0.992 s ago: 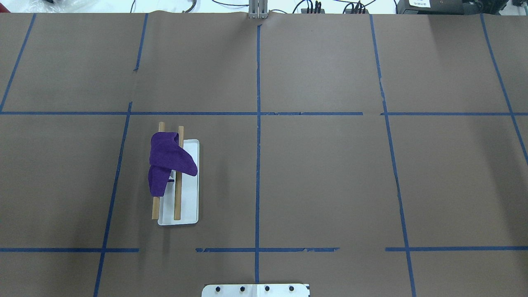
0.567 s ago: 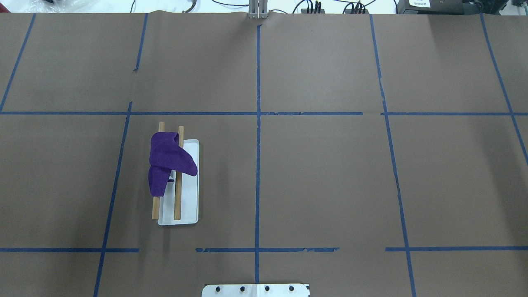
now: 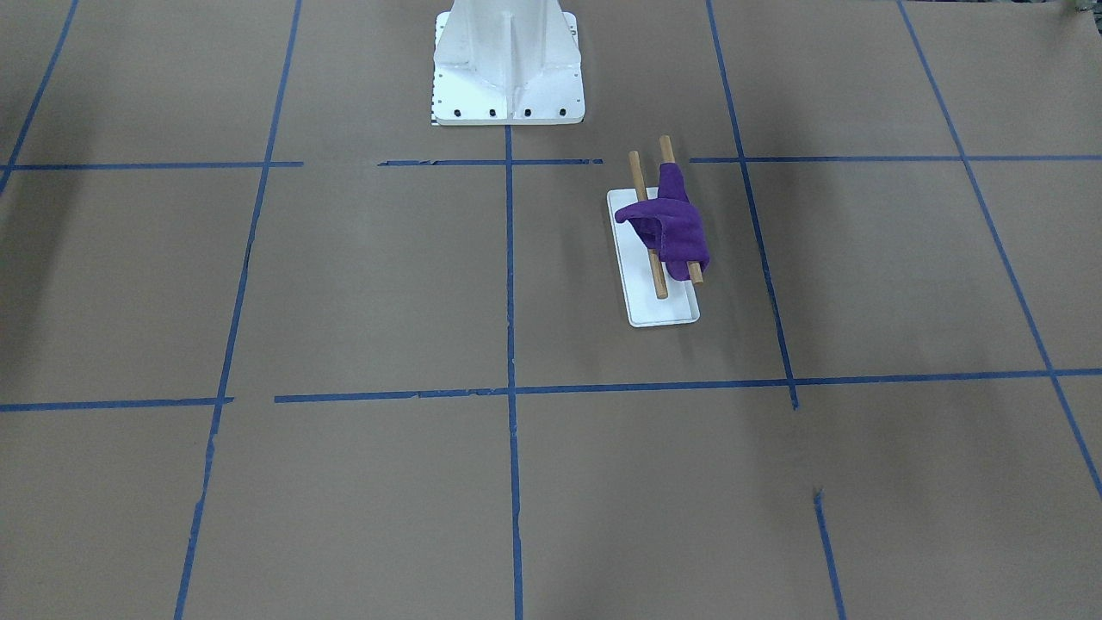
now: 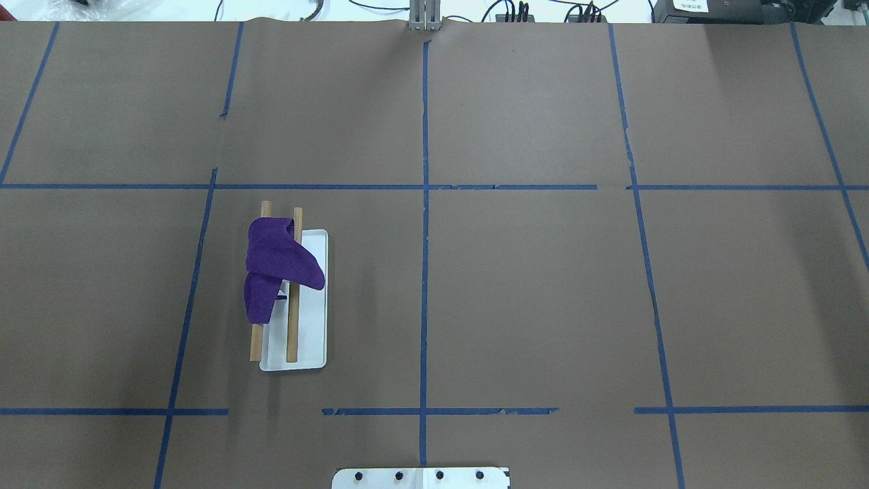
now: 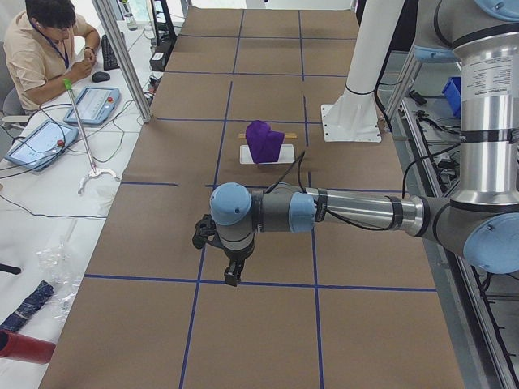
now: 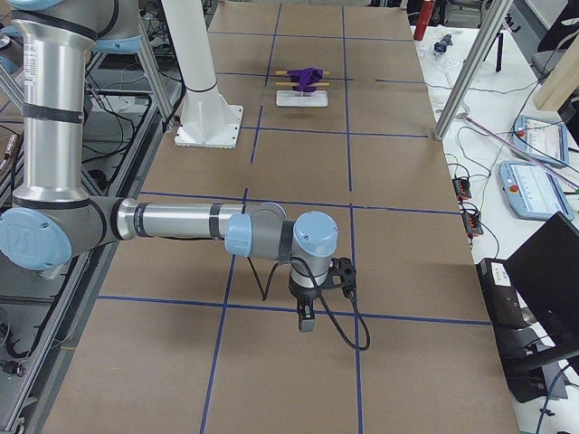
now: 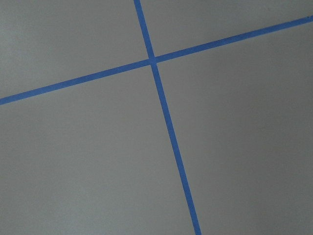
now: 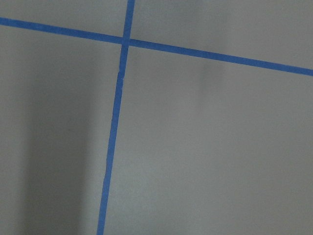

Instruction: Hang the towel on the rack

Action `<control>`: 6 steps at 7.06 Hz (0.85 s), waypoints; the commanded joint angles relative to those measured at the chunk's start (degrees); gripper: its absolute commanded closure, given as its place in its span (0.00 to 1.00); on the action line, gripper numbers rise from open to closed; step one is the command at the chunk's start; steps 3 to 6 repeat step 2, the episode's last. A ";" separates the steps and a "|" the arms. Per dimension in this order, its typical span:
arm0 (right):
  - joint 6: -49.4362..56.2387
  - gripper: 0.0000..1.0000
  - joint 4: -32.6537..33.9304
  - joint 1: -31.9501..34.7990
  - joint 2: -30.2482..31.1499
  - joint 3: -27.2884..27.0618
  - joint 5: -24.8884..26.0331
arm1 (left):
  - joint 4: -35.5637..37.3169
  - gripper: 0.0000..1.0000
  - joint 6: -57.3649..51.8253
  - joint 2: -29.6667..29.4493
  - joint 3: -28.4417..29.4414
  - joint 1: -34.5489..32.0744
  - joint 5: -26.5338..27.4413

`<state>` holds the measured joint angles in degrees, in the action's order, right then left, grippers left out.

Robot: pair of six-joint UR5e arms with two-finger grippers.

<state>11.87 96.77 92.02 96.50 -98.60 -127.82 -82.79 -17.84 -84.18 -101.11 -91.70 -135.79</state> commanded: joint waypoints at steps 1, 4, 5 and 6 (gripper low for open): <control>0.00 0.00 0.00 0.00 0.00 -0.02 0.03 | 0.00 0.00 0.00 -0.01 -0.06 0.03 0.00; -0.09 0.00 0.00 -0.09 0.00 -0.02 0.03 | 0.00 0.00 0.00 -0.01 0.03 0.03 0.00; -0.09 0.00 0.00 -0.09 0.00 -0.02 0.03 | 0.00 0.00 0.00 -0.01 0.03 0.03 0.00; -0.09 0.00 0.00 -0.09 0.00 -0.02 0.03 | 0.00 0.00 0.00 -0.01 0.03 0.03 0.00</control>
